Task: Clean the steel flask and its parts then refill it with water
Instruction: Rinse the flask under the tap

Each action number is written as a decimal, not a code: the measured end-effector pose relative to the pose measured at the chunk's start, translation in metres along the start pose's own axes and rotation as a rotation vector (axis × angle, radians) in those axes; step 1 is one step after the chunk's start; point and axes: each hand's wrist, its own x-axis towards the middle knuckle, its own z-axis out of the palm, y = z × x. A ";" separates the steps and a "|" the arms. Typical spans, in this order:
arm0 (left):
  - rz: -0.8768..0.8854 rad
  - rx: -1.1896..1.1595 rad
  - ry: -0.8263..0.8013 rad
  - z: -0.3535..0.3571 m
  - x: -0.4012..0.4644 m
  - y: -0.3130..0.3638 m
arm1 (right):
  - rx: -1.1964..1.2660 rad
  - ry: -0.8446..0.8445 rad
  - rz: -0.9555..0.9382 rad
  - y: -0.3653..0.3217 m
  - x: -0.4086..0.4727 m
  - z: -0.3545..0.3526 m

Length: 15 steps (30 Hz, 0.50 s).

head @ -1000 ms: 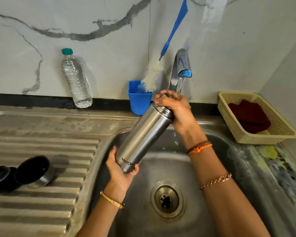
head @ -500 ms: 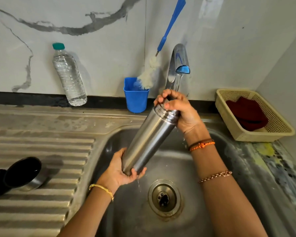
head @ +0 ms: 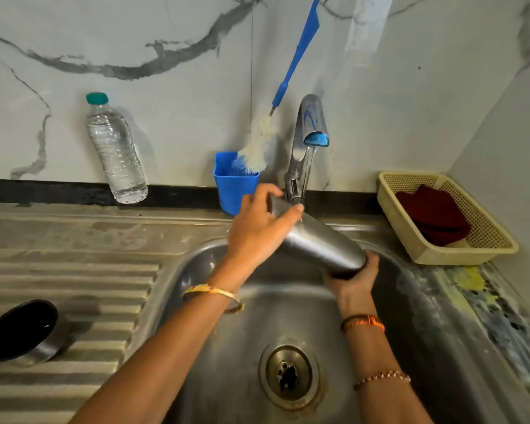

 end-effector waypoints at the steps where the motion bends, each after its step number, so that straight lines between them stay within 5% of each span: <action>1: 0.079 0.143 -0.059 0.004 0.006 0.008 | 0.079 0.019 0.021 0.002 0.001 -0.008; 5: 0.386 0.564 -0.304 0.023 0.018 0.029 | 0.182 0.149 0.068 0.005 0.006 -0.031; 9: 0.558 0.318 -0.407 0.022 0.021 0.037 | 0.160 0.189 0.120 0.012 0.005 -0.040; 11: 0.408 0.218 -0.349 0.022 0.029 0.035 | 0.182 0.156 0.070 0.020 0.004 -0.040; 15: -0.314 -0.184 -0.202 0.012 0.041 0.020 | 0.347 0.015 -0.108 0.021 -0.004 -0.032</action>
